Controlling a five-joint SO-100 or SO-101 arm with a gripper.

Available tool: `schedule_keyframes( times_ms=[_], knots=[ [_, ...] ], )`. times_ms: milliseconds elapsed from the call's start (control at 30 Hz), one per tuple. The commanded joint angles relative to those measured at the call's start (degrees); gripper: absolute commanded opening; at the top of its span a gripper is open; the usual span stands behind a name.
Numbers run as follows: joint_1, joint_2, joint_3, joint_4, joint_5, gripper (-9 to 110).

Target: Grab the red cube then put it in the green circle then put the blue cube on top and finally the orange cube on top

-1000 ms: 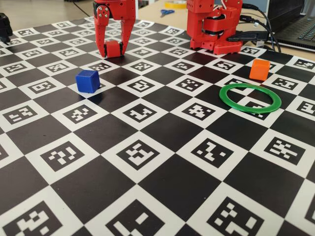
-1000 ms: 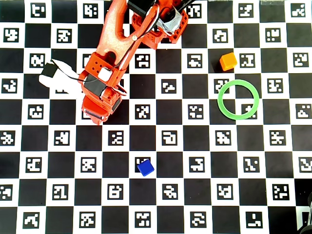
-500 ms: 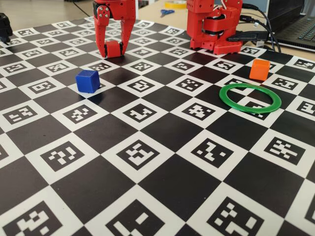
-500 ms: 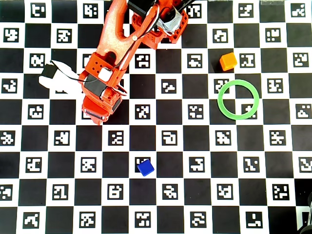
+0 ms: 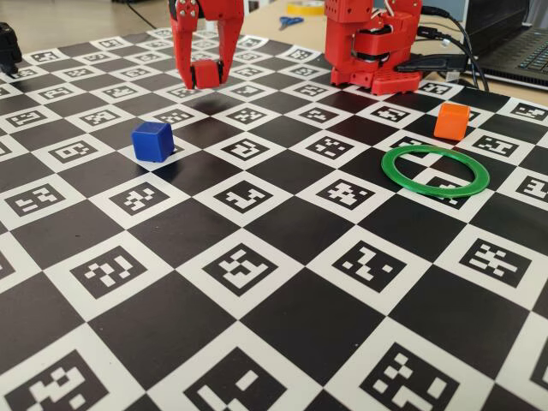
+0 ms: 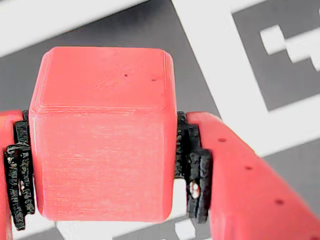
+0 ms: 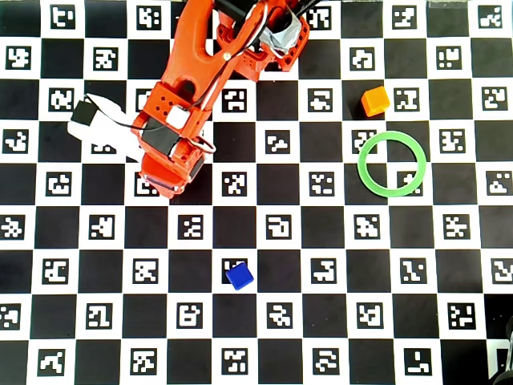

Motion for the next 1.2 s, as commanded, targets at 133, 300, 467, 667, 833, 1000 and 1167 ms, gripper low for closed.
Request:
schedule_keyframes(
  times_ms=[133,300,467,667,833,1000,1167],
  knots=[
    [-5.54,11.6,-5.8,8.53,-0.88,9],
    [-12.13,15.82,-7.29,14.24,-2.29,8],
    [-21.01,19.51,-8.35,19.34,-3.78,7],
    [-34.01,22.06,-8.35,21.97,-4.92,7],
    [-44.47,21.01,-10.81,24.08,-5.98,6],
    [-52.82,17.58,-15.03,25.58,-6.59,6],
    [-59.59,12.3,-20.57,25.93,-6.42,6]
  ],
)
